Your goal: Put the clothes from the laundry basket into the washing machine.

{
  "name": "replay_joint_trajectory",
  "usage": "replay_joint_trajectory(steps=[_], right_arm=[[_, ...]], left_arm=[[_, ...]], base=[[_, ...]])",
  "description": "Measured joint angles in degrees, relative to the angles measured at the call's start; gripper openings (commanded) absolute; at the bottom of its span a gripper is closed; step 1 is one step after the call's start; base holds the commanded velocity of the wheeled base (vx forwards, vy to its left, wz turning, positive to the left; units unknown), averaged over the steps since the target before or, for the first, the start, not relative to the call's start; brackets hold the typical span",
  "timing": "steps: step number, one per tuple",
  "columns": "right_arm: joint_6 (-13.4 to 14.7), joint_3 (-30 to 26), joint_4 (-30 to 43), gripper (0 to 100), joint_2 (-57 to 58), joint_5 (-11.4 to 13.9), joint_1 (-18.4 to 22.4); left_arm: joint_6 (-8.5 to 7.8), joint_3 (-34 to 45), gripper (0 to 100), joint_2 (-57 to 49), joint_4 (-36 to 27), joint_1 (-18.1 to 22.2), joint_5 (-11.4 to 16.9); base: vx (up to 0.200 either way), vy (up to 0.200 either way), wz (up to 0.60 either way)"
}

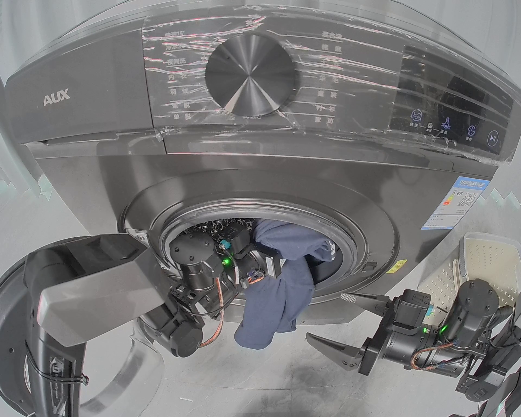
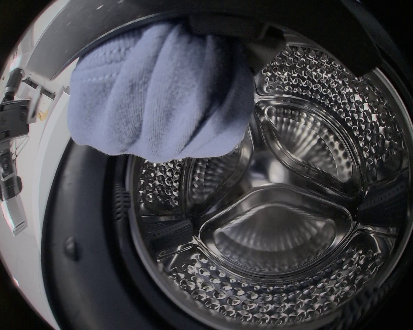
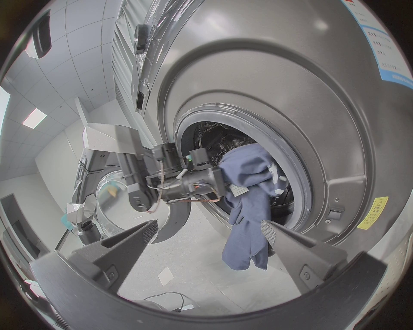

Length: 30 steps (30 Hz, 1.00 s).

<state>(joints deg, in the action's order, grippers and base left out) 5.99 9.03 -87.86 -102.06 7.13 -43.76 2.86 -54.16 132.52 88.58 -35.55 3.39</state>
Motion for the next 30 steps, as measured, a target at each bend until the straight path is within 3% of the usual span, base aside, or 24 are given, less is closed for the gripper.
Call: replay_joint_trajectory(steps=[10, 23, 29, 30], right_arm=[[0.1, -0.1, 0.1, 100, 0.0, -0.1, -1.4], [0.1, 0.0, 0.0, 100, -0.6, 0.0, -1.8], [0.1, 0.1, -0.1, 100, -0.9, 0.0, -1.8], [0.1, 0.1, -0.1, 100, -1.0, 0.0, -1.8]], left_arm=[[0.50, -13.8, 0, 8.0, -2.7, 1.2, -1.8], [0.48, -33.1, 0, 13.8, -17.4, 3.9, -7.5], [0.50, -40.2, 0, 15.8, -20.5, 4.2, -9.4], [0.50, -41.1, 100, 16.1, -20.8, 4.2, -9.7]], base=[[0.000, 0.000, 0.00], [0.000, 0.000, 0.00], [0.000, 0.000, 0.00], [0.000, 0.000, 0.00]])
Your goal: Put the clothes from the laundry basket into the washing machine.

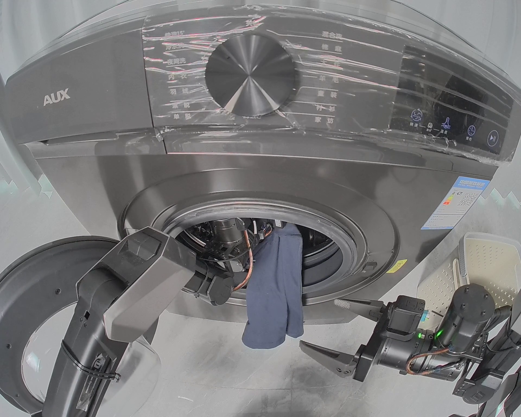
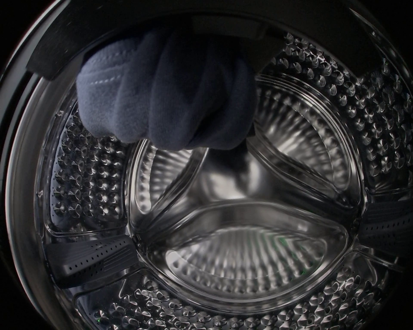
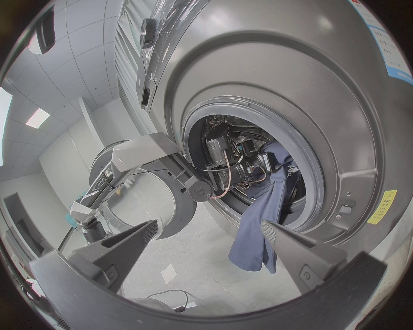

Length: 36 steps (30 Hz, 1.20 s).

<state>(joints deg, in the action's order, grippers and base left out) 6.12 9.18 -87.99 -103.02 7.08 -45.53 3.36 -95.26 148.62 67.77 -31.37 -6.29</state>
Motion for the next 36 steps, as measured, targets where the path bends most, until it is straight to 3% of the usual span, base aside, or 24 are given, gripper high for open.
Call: replay_joint_trajectory(steps=[3, 9, 20, 31, 36], right_arm=[[0.0, 0.0, 0.0, 100, -0.1, 0.0, 0.1], [0.0, 0.1, -0.1, 100, -0.1, 0.0, 0.2], [0.0, 0.3, -0.1, 100, -0.1, 0.1, 0.7], [-0.1, 0.3, -0.1, 100, -0.1, 0.0, 0.9], [-0.1, 0.3, 0.0, 100, -0.1, 0.0, 0.9]], left_arm=[[0.09, -1.2, 100, 0.6, -0.3, 0.0, -0.3], [2.24, -0.2, 100, 0.0, -1.1, -0.1, -1.8], [4.46, 14.4, 100, -8.8, -9.4, -0.5, -1.5], [4.10, 23.2, 100, -12.4, -11.0, -3.0, 2.1], [2.13, 25.6, 100, -12.1, -10.3, -4.1, 3.6]], base=[[0.000, 0.000, 0.00], [0.000, 0.000, 0.00], [0.000, 0.000, 0.00], [0.000, 0.000, 0.00], [0.000, 0.000, 0.00]])
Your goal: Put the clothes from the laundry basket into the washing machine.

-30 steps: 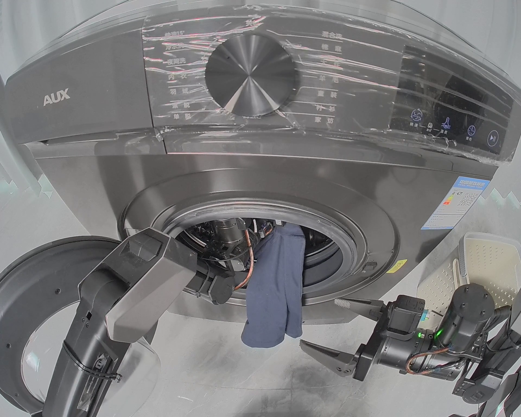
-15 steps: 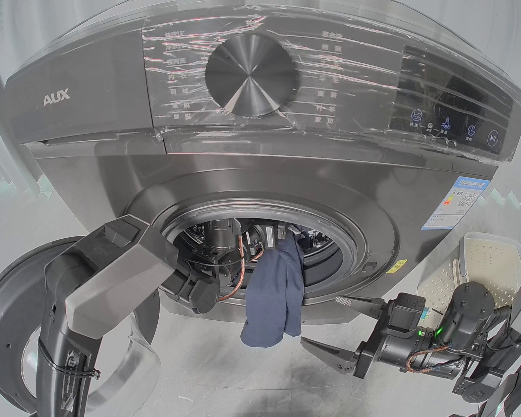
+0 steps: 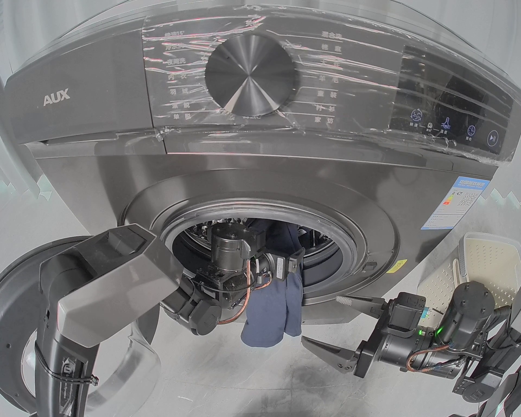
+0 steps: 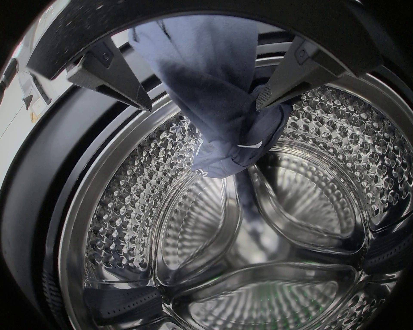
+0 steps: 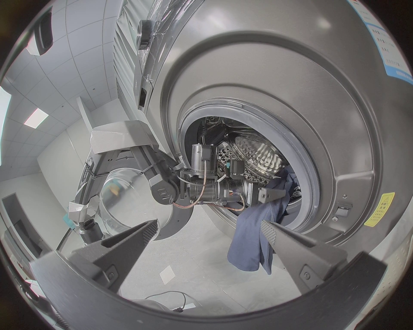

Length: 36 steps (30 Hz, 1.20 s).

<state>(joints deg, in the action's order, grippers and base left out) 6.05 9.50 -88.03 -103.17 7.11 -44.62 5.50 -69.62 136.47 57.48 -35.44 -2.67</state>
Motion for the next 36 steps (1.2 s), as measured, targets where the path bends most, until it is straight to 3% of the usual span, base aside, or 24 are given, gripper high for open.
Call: replay_joint_trajectory(steps=[5, 12, 13, 22, 36], right_arm=[[0.0, -0.1, 0.0, 100, 0.0, 0.0, 0.0], [0.0, -0.1, 0.0, 100, 0.0, 0.1, 0.0], [0.0, -0.1, 0.0, 100, 0.0, 0.1, -0.1], [0.0, -0.1, 0.0, 100, 0.0, 0.1, -0.1], [0.0, -0.1, 0.0, 100, 0.0, 0.0, -0.1]], left_arm=[[-1.37, 0.5, 100, 1.7, 1.6, -0.3, 0.1], [-1.69, 0.7, 100, 3.6, 2.0, -0.7, 0.1], [-1.71, 0.7, 0, 3.9, 2.2, -0.7, 0.1], [-1.27, -4.4, 0, 5.5, 3.6, -0.5, -0.6], [-0.74, -24.0, 0, 8.8, 6.6, 3.5, -6.5]], base=[[0.000, 0.000, 0.00], [0.000, 0.000, 0.00], [0.000, 0.000, 0.00], [0.000, 0.000, 0.00], [0.000, 0.000, 0.00]])
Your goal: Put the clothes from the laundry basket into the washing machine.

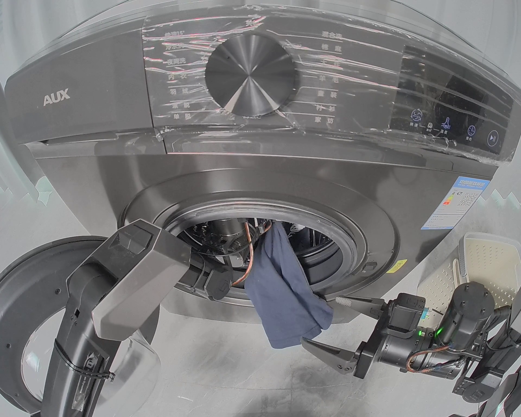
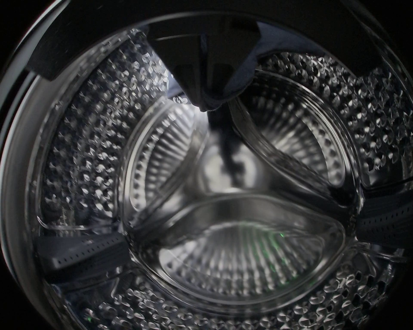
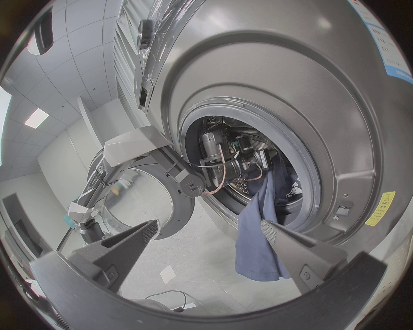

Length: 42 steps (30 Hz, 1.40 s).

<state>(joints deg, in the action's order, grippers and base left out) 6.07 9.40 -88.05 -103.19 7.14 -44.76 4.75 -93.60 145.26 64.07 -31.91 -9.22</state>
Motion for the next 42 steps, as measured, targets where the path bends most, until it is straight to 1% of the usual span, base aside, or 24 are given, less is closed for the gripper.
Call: replay_joint_trajectory(steps=[3, 6, 7, 12, 16, 22, 27, 31, 36, 40, 42], right_arm=[[0.0, 0.0, 0.0, 100, 0.0, 0.0, -0.1], [0.0, 0.0, 0.0, 100, 0.0, 0.0, -0.1], [0.0, 0.0, 0.0, 100, -0.1, 0.0, -0.1], [0.0, 0.0, 0.0, 100, -0.4, 0.0, 0.0], [0.0, 0.0, 0.0, 100, -0.5, 0.1, 0.0], [0.0, -0.1, 0.0, 100, -0.6, 0.1, 0.0], [0.1, -0.2, 0.0, 100, -0.7, 0.1, -0.2], [0.1, -0.2, 0.1, 100, -0.7, 0.0, -0.4], [0.1, -0.3, 0.1, 100, -0.7, 0.0, -0.5], [0.1, -0.3, 0.0, 100, -0.7, 0.0, -0.5], [0.1, -0.3, 0.0, 100, -0.7, 0.0, -0.4]], left_arm=[[0.04, -3.6, 0, 1.5, 0.4, 0.8, -1.4], [0.04, -5.3, 0, 2.7, 0.7, 1.3, -1.8], [0.06, -5.3, 100, 2.9, 0.7, 1.3, -1.9], [0.06, -3.8, 100, 3.5, 0.8, 1.4, -1.9], [0.06, -0.1, 100, 2.7, 0.2, 1.2, -1.3], [0.04, 11.5, 100, -1.4, -1.8, 0.1, 1.4], [-0.20, 21.9, 100, -6.6, -4.2, -1.8, 3.7], [-0.71, 27.2, 100, -9.5, -5.6, -3.7, 4.7], [-1.19, 29.7, 100, -9.7, -5.8, -4.6, 4.9], [-2.60, 30.1, 100, -8.5, -5.9, -4.6, 4.9], [-2.93, 30.0, 100, -7.9, -6.0, -4.3, 4.8]], base=[[0.000, 0.000, 0.00], [0.000, 0.000, 0.00], [0.000, 0.000, 0.00], [0.000, 0.000, 0.00], [0.000, 0.000, 0.00], [0.000, 0.000, 0.00], [0.000, 0.000, 0.00], [0.000, 0.000, 0.00], [0.000, 0.000, 0.00], [0.000, 0.000, 0.00], [0.000, 0.000, 0.00]])
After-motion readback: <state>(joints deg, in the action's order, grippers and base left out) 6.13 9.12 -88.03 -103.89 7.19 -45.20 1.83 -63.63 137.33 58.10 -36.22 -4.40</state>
